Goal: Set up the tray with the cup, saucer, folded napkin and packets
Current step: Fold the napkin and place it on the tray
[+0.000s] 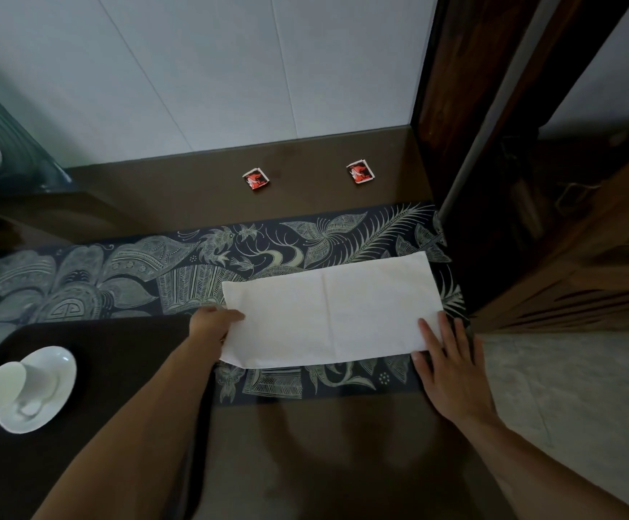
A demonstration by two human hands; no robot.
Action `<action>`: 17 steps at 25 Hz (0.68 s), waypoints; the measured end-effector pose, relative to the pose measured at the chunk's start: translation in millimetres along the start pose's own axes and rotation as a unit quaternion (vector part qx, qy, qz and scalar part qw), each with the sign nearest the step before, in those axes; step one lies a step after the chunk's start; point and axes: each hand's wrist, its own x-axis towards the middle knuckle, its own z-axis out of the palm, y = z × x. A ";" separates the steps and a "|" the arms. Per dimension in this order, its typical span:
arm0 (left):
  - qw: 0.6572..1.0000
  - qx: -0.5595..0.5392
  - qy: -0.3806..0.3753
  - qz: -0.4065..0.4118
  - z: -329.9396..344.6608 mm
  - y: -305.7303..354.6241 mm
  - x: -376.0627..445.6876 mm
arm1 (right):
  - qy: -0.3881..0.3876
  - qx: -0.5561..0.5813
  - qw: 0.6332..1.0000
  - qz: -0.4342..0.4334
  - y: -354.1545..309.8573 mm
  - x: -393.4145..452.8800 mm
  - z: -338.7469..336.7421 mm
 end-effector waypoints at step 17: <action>0.952 -0.014 -0.264 0.151 168.5 73.5 -136.9 | 0.035 0.122 0.991 0.045 2.9 3.6 -1.1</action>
